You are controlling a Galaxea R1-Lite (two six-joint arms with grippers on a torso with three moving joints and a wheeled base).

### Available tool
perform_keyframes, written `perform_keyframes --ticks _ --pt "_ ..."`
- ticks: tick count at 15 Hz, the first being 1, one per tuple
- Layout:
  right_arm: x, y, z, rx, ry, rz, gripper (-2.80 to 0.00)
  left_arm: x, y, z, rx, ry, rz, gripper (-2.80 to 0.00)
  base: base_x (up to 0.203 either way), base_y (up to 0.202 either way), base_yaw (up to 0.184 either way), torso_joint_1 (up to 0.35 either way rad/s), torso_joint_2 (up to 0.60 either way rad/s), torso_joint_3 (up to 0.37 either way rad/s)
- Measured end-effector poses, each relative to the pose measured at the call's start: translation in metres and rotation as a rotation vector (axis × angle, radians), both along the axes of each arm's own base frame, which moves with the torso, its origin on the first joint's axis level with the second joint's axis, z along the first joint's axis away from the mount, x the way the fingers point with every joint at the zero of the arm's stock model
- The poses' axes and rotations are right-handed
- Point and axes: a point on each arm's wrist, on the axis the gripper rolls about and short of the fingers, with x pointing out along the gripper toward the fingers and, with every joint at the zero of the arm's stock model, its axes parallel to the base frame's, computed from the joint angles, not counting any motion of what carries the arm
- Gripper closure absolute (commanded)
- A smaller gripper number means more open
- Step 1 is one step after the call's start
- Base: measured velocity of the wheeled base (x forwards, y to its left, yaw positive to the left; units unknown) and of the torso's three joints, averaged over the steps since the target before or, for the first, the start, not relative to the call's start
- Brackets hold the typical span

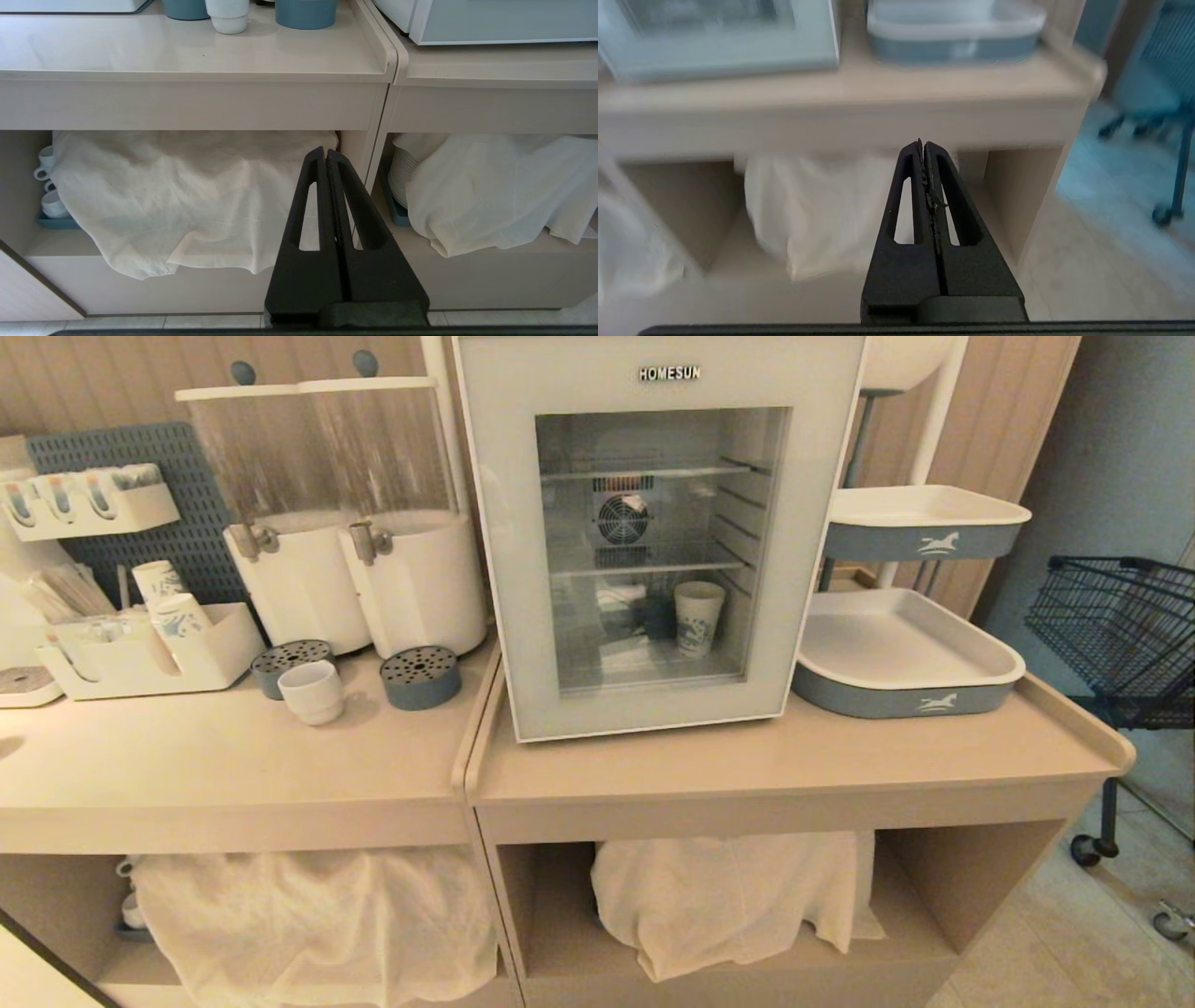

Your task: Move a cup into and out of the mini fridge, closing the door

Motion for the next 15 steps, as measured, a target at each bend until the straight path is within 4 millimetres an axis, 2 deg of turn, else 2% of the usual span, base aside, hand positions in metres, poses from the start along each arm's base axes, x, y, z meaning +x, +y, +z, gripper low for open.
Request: perform_keyframes --ticks 6,11,15 --pt "-0.0004 -0.0001 -0.0025 0.036 0.029 -0.005 0.0 0.0 0.0 -0.0002 0.002 0.002 0.0 0.0 0.001 0.013 0.0 0.0 0.0 0.0" --pt "-0.0003 -0.0001 -0.0024 0.038 0.028 -0.007 0.0 0.0 0.0 -0.0002 0.002 0.002 -0.002 0.0 -0.002 0.178 0.004 0.003 0.0 0.005" --pt "-0.0004 -0.0001 -0.0025 0.038 0.029 -0.006 0.0 0.0 0.0 -0.0003 0.002 0.002 -0.001 0.0 -0.111 0.151 0.0 0.005 0.0 -0.001"
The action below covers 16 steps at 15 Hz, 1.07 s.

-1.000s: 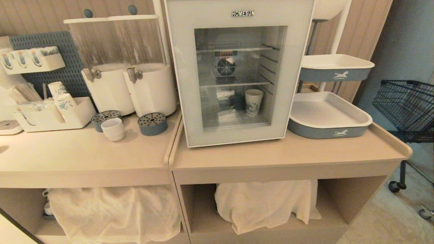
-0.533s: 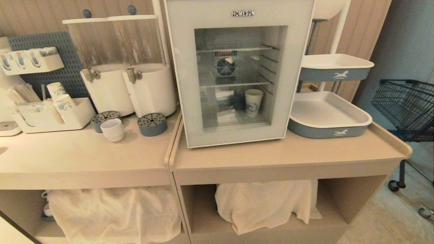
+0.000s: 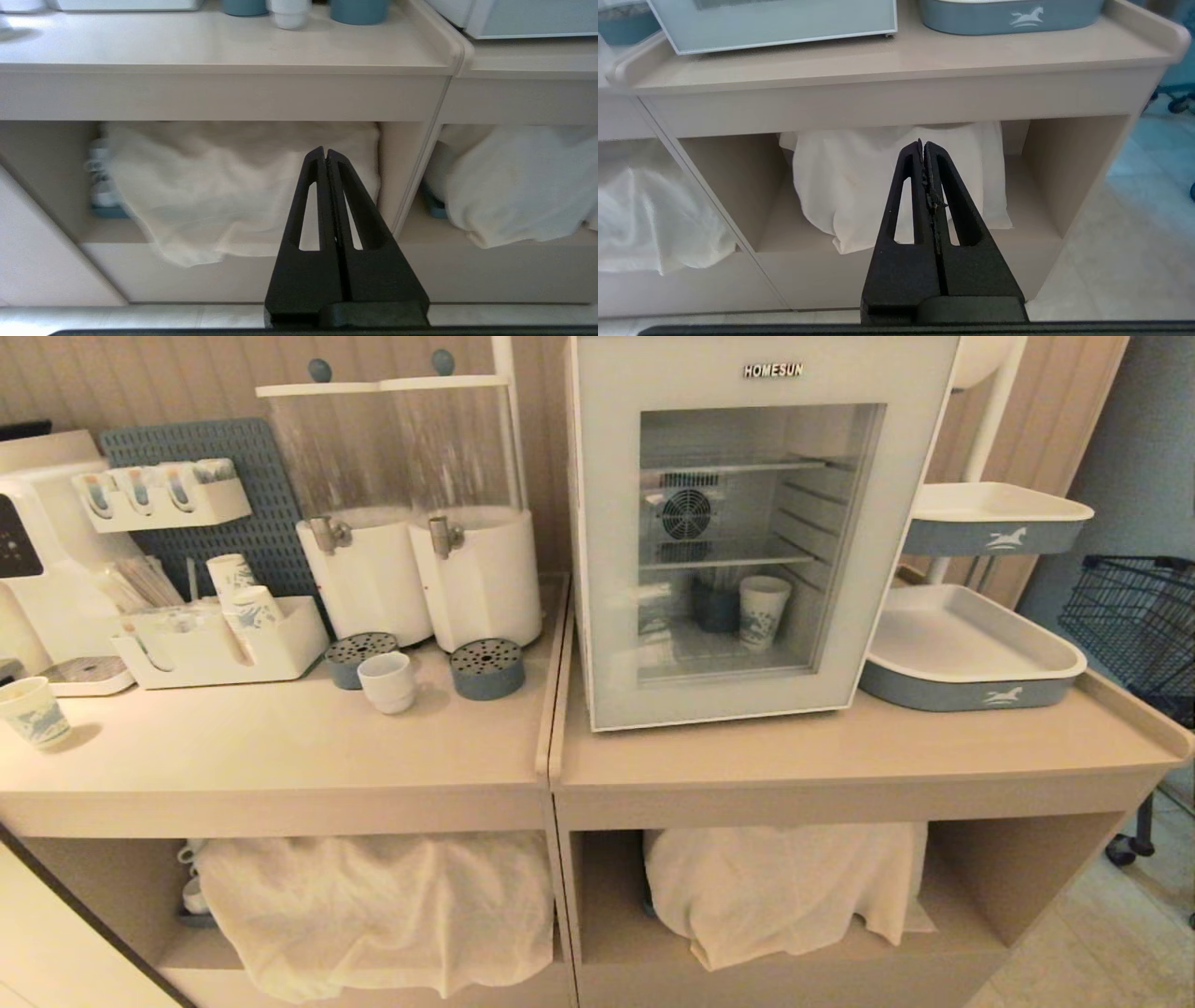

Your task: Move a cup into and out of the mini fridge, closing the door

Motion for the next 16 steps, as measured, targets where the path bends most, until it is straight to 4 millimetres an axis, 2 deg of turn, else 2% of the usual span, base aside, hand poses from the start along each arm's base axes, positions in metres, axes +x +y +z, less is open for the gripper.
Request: perform_keyframes --ticks 6,9,16 --pt "0.0 0.0 0.0002 0.004 -0.002 0.001 0.0 0.0 0.0 0.0 0.0 0.0 0.0 0.0 -0.178 0.189 0.013 0.003 0.0 0.003" --pt "0.0 0.0 -0.0003 0.005 0.001 0.001 0.0 -0.0001 -0.0001 0.0003 0.001 0.0 0.001 0.0 -0.009 0.114 0.006 0.007 0.0 0.002" --pt "0.0 0.0 0.0001 0.004 -0.001 0.001 0.0 -0.0001 0.0 0.0004 0.001 -0.001 -0.002 0.0 0.0 0.189 0.008 0.003 0.0 0.002"
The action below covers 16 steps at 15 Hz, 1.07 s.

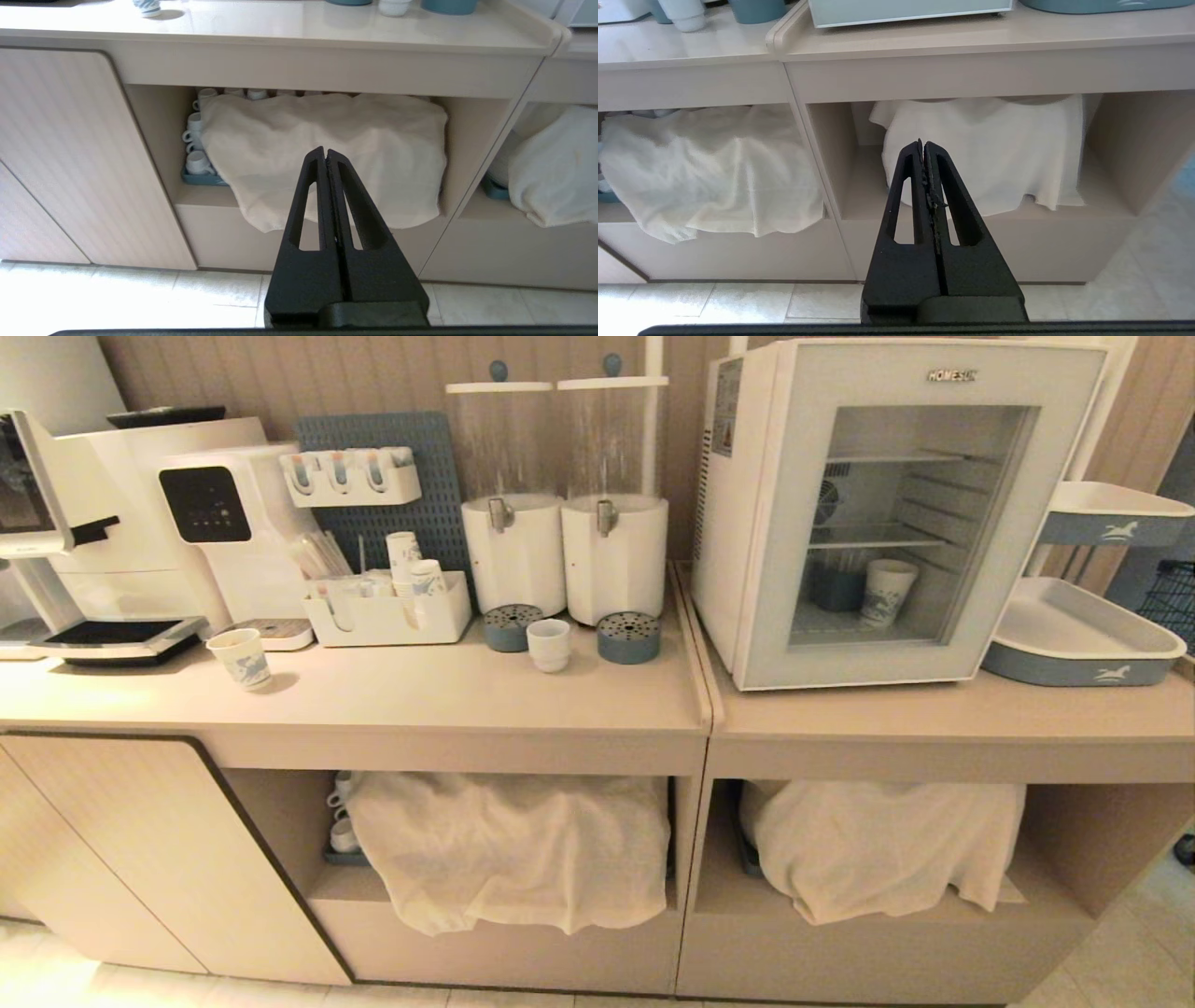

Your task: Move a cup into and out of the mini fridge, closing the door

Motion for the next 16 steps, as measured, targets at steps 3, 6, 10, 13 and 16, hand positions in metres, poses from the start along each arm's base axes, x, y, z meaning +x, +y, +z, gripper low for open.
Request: perform_keyframes --ticks 3,6,10,13,16 --pt "0.0 0.0 0.0001 0.0 -0.001 -0.001 0.0 0.0 0.0 0.0 0.0 0.0 0.001 0.0 0.0 0.187 0.009 0.004 0.0 0.002" --pt "0.0 0.0 0.0 0.0 0.0 -0.002 0.0 0.0 0.0 0.0 -0.001 0.0 0.001 0.0 0.0 0.185 0.01 0.004 0.0 0.0" --pt "0.0 0.0 0.0001 0.001 -0.001 -0.002 0.0 0.0 0.0 0.0 -0.001 0.0 0.001 0.0 0.0 0.19 0.005 0.002 0.0 0.006" --pt "0.0 0.0 0.0 0.001 0.0 -0.002 0.0 0.0 0.0 0.0 -0.001 0.0 0.0 0.0 0.0 0.188 0.005 0.006 0.0 0.002" --pt "0.0 0.0 0.0 0.001 0.0 -0.002 0.0 0.0 0.0 -0.0001 -0.001 0.0 0.0 0.0 0.0 0.187 0.009 0.002 0.0 0.001"
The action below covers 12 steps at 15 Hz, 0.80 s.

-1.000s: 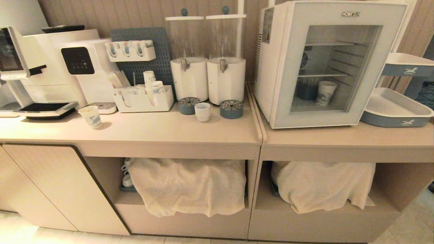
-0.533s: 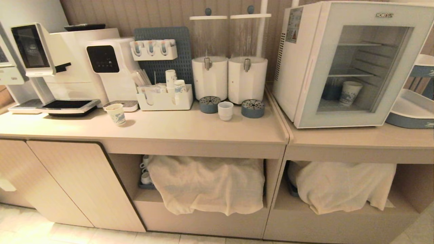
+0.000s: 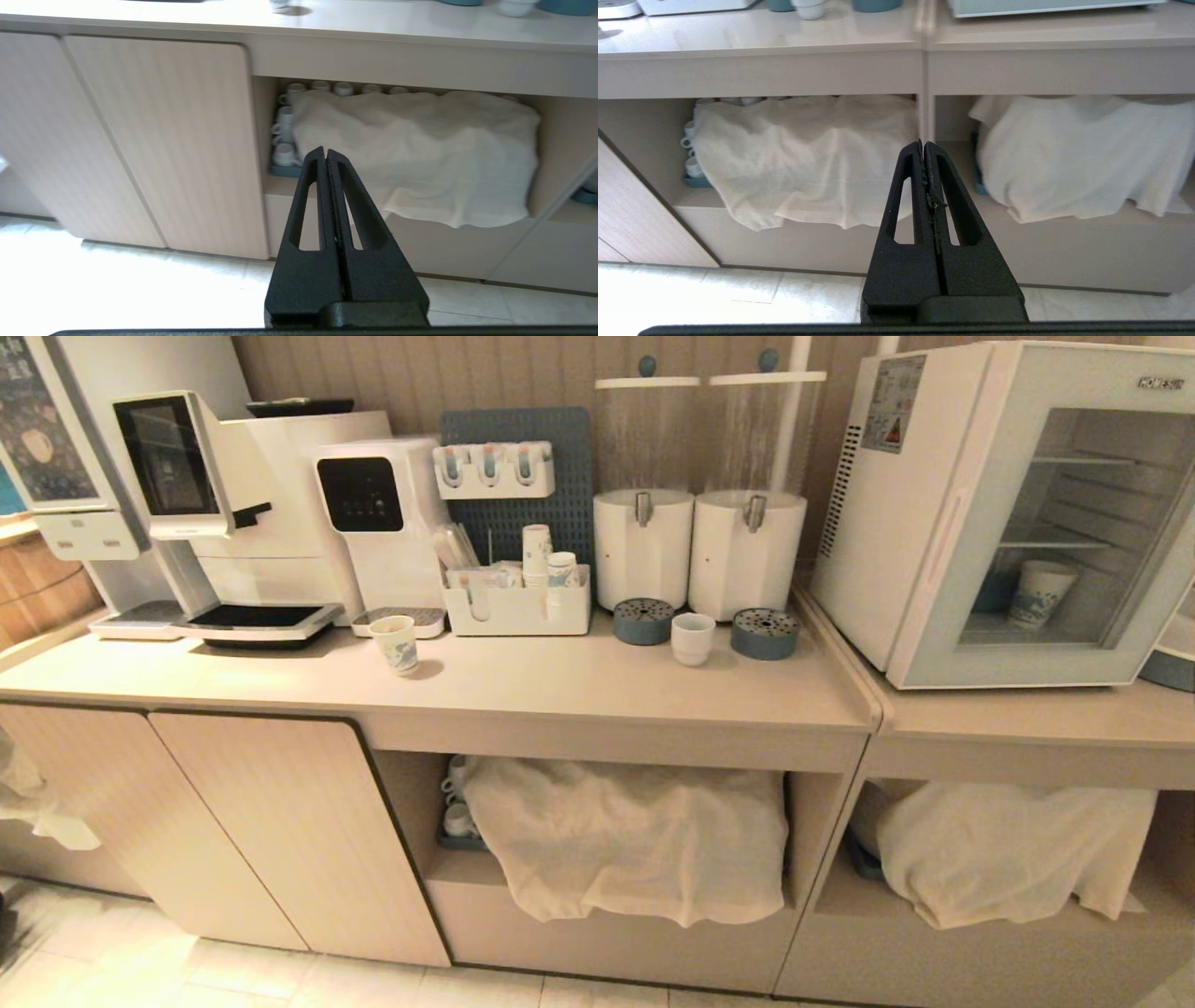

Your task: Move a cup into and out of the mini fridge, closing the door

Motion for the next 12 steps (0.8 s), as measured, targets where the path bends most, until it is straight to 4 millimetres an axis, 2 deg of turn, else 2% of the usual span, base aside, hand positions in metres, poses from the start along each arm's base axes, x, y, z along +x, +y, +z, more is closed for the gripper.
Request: perform_keyframes --ticks 12 --pt "0.0 0.0 0.0001 0.0 0.0 -0.001 0.0 0.0 0.0 0.0 0.0 0.0 0.0 0.0 0.0 0.186 0.008 0.002 0.0 0.002"
